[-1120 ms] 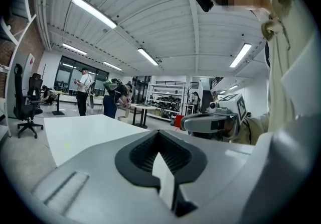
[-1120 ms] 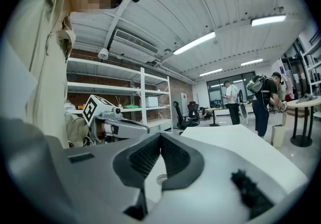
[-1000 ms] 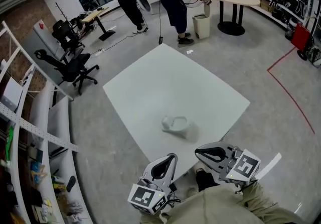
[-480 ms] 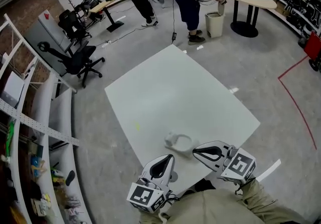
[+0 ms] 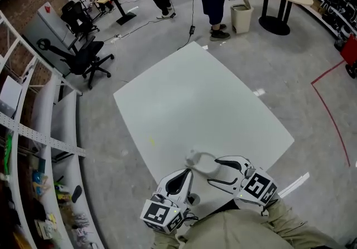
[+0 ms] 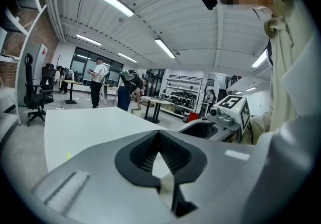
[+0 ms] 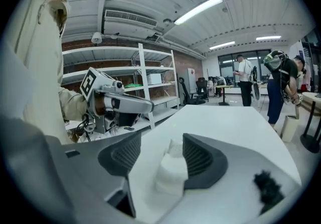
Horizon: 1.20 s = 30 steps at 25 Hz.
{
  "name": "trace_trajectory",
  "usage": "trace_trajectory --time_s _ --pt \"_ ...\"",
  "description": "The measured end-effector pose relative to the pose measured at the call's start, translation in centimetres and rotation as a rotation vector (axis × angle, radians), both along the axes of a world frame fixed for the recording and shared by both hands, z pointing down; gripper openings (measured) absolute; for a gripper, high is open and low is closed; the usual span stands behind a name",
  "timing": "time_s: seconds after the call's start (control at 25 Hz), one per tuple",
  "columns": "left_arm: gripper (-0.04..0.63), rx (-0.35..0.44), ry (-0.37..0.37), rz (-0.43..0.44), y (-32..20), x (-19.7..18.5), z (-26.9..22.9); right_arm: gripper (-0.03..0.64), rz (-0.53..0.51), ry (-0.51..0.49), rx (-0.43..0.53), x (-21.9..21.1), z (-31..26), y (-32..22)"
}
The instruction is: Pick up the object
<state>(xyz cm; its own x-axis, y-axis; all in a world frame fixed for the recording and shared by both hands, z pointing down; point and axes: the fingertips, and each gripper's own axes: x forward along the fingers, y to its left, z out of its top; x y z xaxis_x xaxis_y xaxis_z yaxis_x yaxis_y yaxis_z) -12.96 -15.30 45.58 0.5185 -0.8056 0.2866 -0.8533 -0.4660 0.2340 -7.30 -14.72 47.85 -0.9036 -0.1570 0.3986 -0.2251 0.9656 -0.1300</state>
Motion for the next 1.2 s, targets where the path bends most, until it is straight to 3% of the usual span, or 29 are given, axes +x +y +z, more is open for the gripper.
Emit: trace_trajectory --time_s 0.2,0.28,0.6,0.8,1.0,1.2 --pt "0.010 -0.045 -0.005 0.003 -1.3 -0.5 1.5 0.351 0.067 0.081 -0.006 -0.2 2.2 -1.1" --pt "0.099 -0.079 -0.020 0.008 -1.9 -0.5 2.7 0.379 0.100 0.124 0.007 -0.1 3.4 -1.8" --pt "0.299 -0.245 -0.081 -0.039 -4.8 -1.2 9.0 0.420 0.099 0.249 -0.006 -0.8 8.3 -2.2" --pt "0.321 -0.352 -0.121 -0.058 -6.5 -1.6 13.0 0.421 0.088 0.264 -0.034 -1.2 9.7 -2.2" --pt "0.321 -0.421 -0.151 -0.009 -7.1 -0.4 15.5 0.423 0.074 0.256 -0.049 -1.0 9.7 -2.4" --pt "0.325 -0.443 -0.077 0.009 -7.2 0.1 16.1 0.426 0.076 0.257 -0.059 -0.8 9.6 -2.5"
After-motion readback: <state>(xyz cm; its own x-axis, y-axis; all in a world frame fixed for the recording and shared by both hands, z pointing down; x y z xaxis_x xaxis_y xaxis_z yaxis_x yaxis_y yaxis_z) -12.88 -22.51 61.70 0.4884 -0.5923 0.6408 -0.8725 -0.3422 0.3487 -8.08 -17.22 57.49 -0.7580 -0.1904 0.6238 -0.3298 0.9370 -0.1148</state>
